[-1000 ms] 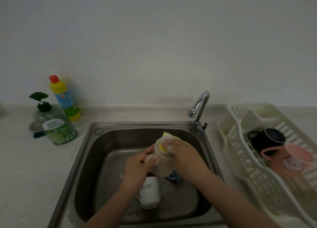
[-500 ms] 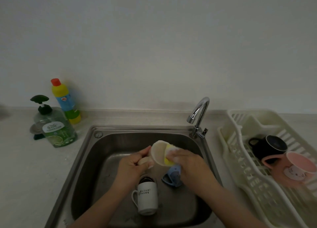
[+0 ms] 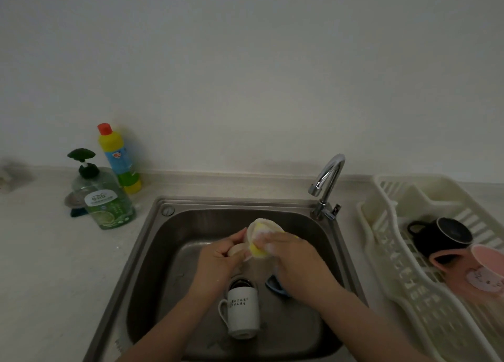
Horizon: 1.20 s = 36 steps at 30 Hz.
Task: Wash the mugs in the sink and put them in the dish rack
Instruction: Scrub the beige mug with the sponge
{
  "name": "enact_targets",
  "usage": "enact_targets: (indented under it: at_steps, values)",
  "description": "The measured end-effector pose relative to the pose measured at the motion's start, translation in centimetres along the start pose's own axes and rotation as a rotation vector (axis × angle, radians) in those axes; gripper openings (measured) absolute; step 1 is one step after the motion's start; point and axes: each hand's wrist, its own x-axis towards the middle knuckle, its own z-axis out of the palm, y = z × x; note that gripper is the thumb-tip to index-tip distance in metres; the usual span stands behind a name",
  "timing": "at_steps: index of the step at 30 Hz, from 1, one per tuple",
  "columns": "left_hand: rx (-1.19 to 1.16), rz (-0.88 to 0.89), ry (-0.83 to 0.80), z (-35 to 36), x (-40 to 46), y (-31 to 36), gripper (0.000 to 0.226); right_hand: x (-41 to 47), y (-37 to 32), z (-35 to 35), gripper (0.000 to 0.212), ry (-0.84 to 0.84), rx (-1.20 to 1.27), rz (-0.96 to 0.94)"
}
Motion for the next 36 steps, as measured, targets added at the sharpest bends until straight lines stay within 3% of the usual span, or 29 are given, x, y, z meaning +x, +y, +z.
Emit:
enact_targets:
  at_steps: [3,6,9,12,15,20,22,25,29,34,36]
  values:
    - [-0.008,0.012,-0.031,-0.4,-0.3,-0.6,0.036,-1.9,1.0,-0.9,0.049,-0.027,-0.057,0.032]
    - [-0.054,0.001,-0.053,0.2,-0.4,-0.6,0.040,0.3,1.2,-1.1,0.048,0.063,-0.034,0.104]
    - [-0.110,-0.009,-0.039,0.4,0.0,-0.7,0.042,0.7,-0.1,-0.2,0.036,0.084,-0.120,-0.034]
    - [-0.098,0.005,-0.040,-0.3,0.0,-1.1,0.040,-1.8,0.8,-0.6,0.052,0.031,-0.122,-0.056]
    - [-0.042,0.010,-0.071,-0.1,-0.2,-1.3,0.035,-0.5,1.5,-0.9,0.055,0.004,-0.162,0.092]
    - [-0.096,-0.003,-0.044,0.0,-0.1,-1.1,0.041,-0.6,0.0,-0.3,0.037,0.040,-0.063,-0.115]
    - [-0.085,0.004,-0.055,-0.5,-0.1,-1.5,0.039,-1.7,1.2,-0.6,0.049,0.015,-0.078,-0.060]
    - [-0.053,-0.008,-0.076,0.0,-0.4,-1.4,0.035,0.1,1.4,-1.0,0.052,0.042,-0.139,0.068]
    - [-0.106,-0.010,-0.028,0.3,-0.3,-1.0,0.034,0.3,-0.9,-0.8,0.043,-0.088,-0.079,-0.045]
    - [-0.079,-0.018,-0.035,0.3,-0.6,-1.6,0.025,-0.3,1.7,-0.9,0.046,-0.013,-0.157,0.066]
    - [-0.102,-0.019,-0.025,0.7,-0.6,-1.5,0.030,0.9,0.8,-0.3,0.047,-0.029,-0.105,0.007]
